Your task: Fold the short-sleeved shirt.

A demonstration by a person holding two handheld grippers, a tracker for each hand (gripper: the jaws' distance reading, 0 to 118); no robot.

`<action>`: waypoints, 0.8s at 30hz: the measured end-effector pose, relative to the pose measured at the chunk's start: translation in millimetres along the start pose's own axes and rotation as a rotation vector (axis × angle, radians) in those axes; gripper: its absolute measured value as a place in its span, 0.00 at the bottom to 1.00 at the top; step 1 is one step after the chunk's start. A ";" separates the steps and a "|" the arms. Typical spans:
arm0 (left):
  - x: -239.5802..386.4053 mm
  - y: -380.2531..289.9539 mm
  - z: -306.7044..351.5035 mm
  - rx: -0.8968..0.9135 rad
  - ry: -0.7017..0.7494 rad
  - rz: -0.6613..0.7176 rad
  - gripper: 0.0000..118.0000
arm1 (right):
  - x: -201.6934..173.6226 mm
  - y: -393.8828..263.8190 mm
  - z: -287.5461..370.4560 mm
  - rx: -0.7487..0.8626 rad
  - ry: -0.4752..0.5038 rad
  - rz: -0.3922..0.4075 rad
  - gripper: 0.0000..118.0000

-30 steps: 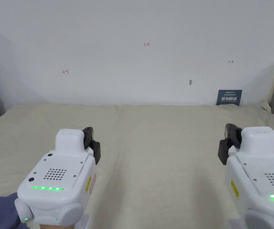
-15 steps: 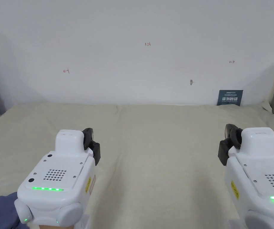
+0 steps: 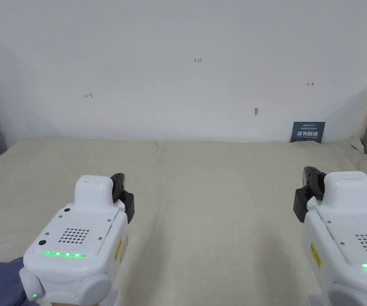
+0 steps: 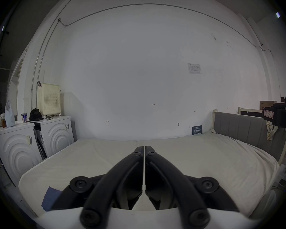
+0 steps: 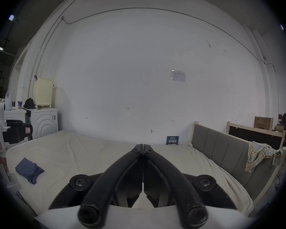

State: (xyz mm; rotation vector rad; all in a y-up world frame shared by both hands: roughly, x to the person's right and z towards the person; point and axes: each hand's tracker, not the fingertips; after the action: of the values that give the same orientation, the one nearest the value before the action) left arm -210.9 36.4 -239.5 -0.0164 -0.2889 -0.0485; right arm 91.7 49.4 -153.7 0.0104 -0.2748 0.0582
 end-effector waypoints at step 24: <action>-11.6 -0.2 4.9 0.014 0.059 0.048 1.00 | -1.0 0.8 4.1 0.002 -0.022 -0.025 0.83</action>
State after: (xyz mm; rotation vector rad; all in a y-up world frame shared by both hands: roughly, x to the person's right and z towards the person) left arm -223.4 36.8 -238.0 -0.0082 -0.2299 0.0002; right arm 89.6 50.0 -150.0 0.0167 -0.2967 0.0339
